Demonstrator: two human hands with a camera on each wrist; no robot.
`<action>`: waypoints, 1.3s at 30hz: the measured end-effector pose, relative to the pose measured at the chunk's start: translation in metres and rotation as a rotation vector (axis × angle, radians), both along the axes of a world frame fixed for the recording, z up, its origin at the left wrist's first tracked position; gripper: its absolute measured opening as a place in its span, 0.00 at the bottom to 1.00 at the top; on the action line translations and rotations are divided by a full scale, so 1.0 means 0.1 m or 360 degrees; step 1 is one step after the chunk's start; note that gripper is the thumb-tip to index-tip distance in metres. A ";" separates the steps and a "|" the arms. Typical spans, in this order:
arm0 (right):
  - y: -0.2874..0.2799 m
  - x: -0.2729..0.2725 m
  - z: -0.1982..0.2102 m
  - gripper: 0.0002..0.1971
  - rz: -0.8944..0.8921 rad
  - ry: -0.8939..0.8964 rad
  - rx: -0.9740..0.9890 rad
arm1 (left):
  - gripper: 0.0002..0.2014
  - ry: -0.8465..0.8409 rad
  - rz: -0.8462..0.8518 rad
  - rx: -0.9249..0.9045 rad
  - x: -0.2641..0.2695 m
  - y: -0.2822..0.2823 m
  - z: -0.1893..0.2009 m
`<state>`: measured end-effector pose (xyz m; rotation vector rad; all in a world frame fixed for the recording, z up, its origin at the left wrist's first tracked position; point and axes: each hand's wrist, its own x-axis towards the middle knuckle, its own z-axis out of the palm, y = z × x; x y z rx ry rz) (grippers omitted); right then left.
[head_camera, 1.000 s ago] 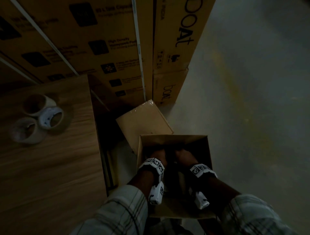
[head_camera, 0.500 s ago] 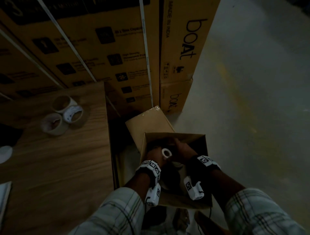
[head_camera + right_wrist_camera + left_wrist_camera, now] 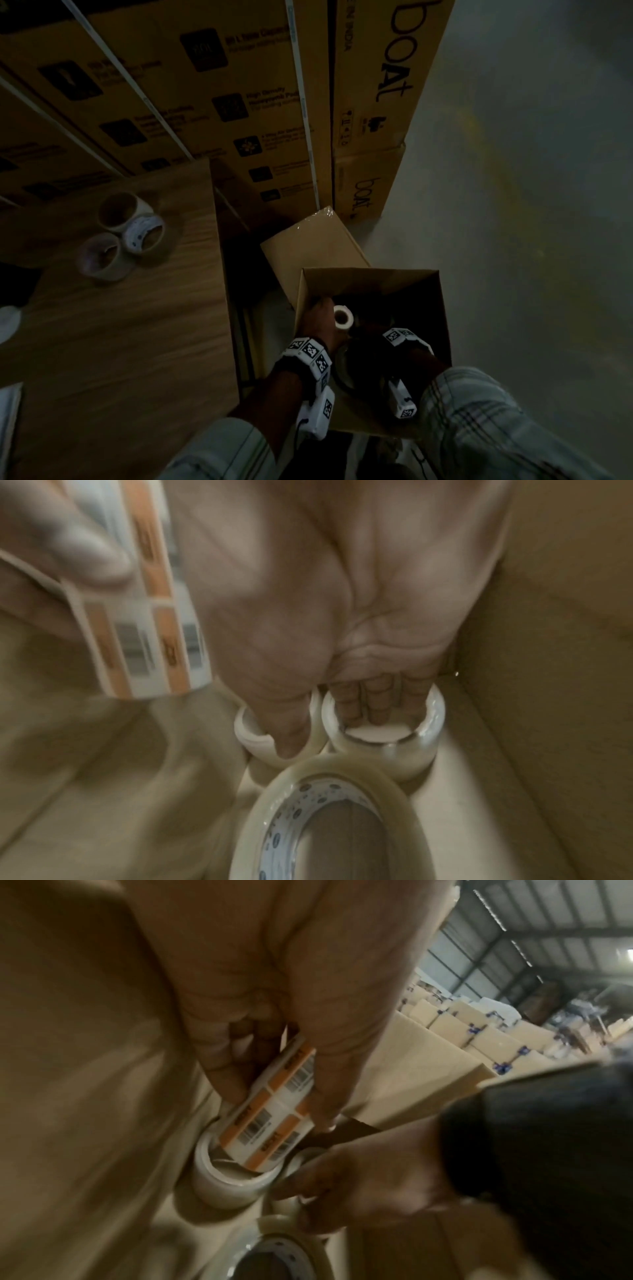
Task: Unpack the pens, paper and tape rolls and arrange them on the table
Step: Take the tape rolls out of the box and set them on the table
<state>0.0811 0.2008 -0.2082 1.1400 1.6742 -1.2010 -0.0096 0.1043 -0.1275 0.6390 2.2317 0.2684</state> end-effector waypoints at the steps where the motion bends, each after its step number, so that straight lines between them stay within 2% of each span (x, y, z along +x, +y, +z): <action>1: -0.06 -0.03 0.04 0.50 0.0080 -0.0221 0.0189 | 0.28 0.0003 -0.0002 -0.0004 0.00 0.00 -0.02; 2: -0.05 0.02 -0.01 0.53 0.0323 -0.0428 0.0250 | 0.29 -0.0013 0.0014 -0.0011 -0.01 -0.01 -0.05; 3: -0.06 0.04 -0.04 0.50 0.0453 -0.0502 0.0346 | 0.29 -0.0015 0.0018 -0.0002 -0.01 0.00 -0.06; 4: -0.12 0.06 -0.07 0.50 0.0501 -0.0276 0.0532 | 0.29 -0.0015 0.0012 0.0005 -0.03 0.01 -0.06; 6: -0.11 0.09 0.07 0.54 0.0530 0.0144 0.0446 | 0.27 -0.0005 0.0001 0.0010 -0.05 0.02 -0.05; 7: -0.09 0.13 0.10 0.53 0.0512 0.0154 0.0377 | 0.26 -0.0010 0.0007 0.0015 -0.05 0.02 -0.05; 9: -0.08 0.06 -0.01 0.58 0.0470 -0.0089 0.0477 | 0.26 -0.0028 0.0004 0.0017 -0.05 0.03 -0.05; 10: -0.09 -0.01 0.04 0.56 0.0541 -0.0272 0.0544 | 0.26 -0.0042 0.0002 0.0021 -0.04 0.03 -0.06; 11: -0.08 0.00 0.02 0.46 0.0607 -0.0203 0.0624 | 0.26 -0.0061 0.0002 0.0020 -0.04 0.03 -0.05; 12: -0.05 -0.01 0.07 0.35 0.0500 -0.0032 0.0633 | 0.26 -0.0075 -0.0001 0.0015 -0.04 0.04 -0.06; 13: 0.05 -0.03 0.16 0.27 0.0568 0.0110 0.0569 | 0.27 -0.0079 0.0000 0.0012 -0.03 0.06 -0.04; 14: 0.11 -0.01 0.31 0.23 0.0571 0.0205 0.0502 | 0.27 -0.0073 0.0015 0.0016 -0.02 0.07 -0.03; 16: 0.23 -0.02 0.48 0.20 0.0438 0.0192 0.0448 | 0.28 -0.0065 0.0057 0.0036 -0.01 0.10 0.02; 18: 0.25 0.01 0.67 0.19 0.0653 0.0336 0.0606 | 0.28 -0.0066 0.0086 0.0058 0.01 0.12 0.10; 21: 0.22 0.12 0.88 0.22 0.0833 0.0318 0.0614 | 0.27 -0.0076 0.0132 0.0107 0.05 0.12 0.27; 27: 0.21 0.39 1.32 0.38 0.0875 0.0524 0.0758 | 0.25 -0.0007 0.0261 0.0254 0.16 -0.01 0.65; 30: 0.20 0.47 1.52 0.42 0.0821 0.0690 0.0830 | 0.24 0.0034 0.0324 0.0326 0.24 -0.18 0.82; 32: 0.13 0.53 1.67 0.40 0.0761 0.0798 0.0898 | 0.25 0.0084 0.0345 0.0386 0.32 -0.30 0.96; 36: -0.06 0.62 1.94 0.22 0.0595 0.1181 0.0940 | 0.26 0.0199 0.0395 0.0469 0.46 -0.61 1.19; 39: -0.25 0.62 2.08 0.22 0.0504 0.1417 0.0863 | 0.26 0.0247 0.0458 0.0539 0.56 -0.93 1.34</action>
